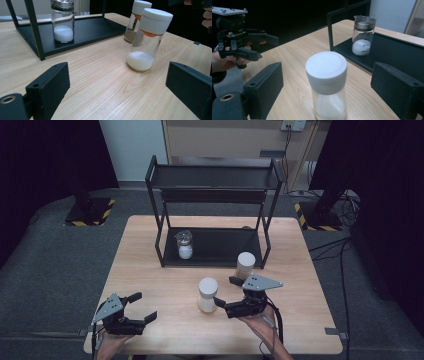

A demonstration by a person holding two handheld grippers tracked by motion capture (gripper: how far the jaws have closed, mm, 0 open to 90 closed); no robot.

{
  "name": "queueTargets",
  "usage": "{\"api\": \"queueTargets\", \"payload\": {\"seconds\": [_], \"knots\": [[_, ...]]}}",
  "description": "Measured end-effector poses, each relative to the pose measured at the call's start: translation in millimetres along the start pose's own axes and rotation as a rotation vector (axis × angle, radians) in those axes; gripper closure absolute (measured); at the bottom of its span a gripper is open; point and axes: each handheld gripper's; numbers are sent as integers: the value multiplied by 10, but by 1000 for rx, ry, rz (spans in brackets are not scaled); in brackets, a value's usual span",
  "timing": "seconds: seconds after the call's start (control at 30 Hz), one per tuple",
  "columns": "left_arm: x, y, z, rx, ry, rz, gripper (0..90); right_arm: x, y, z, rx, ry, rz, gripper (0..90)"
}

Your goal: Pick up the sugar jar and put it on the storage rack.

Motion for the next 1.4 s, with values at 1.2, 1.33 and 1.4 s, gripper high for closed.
{"api": "queueTargets", "payload": {"seconds": [1.2,1.33,1.4], "knots": [[7,-1,-2,1,1,-4,45,-607,61,142,56,75,33,328],[9,-3,-2,-1,1,-5,46,-636,74,89,67,83,46,328],[9,-2,-1,0,0,-5,46,-644,58,53,59,80,45,329]]}}
Point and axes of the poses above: each handheld gripper's, and its own axes: x roughly backward along the jaws, z roughly out of its underside, y roughly to its left, and after that the axes turned 8 degrees about -y, right-handed
